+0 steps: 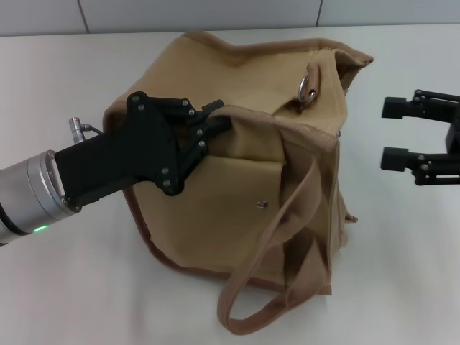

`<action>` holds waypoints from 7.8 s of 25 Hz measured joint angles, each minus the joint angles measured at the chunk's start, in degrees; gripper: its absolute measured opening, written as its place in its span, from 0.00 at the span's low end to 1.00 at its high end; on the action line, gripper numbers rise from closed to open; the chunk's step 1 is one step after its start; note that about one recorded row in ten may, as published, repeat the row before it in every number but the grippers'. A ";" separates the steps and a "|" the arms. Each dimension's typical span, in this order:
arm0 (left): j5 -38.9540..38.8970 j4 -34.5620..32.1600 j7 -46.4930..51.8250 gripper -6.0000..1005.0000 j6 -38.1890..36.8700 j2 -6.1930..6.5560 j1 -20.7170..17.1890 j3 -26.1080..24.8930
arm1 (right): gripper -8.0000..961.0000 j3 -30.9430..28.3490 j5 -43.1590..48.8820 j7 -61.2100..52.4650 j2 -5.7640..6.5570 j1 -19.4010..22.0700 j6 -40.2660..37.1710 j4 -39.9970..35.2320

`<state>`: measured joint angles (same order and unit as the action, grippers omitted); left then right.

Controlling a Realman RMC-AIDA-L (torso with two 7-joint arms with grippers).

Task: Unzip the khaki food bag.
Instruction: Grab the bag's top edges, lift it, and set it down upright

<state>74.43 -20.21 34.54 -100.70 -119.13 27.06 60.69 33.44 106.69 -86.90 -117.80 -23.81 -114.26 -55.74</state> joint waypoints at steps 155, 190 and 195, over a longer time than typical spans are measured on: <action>-13.83 4.48 1.53 0.05 2.76 0.22 0.71 -1.10 | 0.18 -8.84 16.98 24.79 -0.76 -4.37 20.55 18.73; -14.14 6.74 4.52 0.05 5.17 0.58 -5.25 0.98 | 0.07 -9.73 3.81 15.54 6.23 -4.78 11.64 21.29; -14.18 6.77 4.55 0.05 5.70 0.57 -5.68 -0.22 | 0.11 -8.70 8.02 10.70 5.65 -3.74 14.10 16.08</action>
<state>60.25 -13.44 39.08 -95.01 -118.56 21.38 60.47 24.74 114.71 -76.20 -112.16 -27.55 -100.16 -39.66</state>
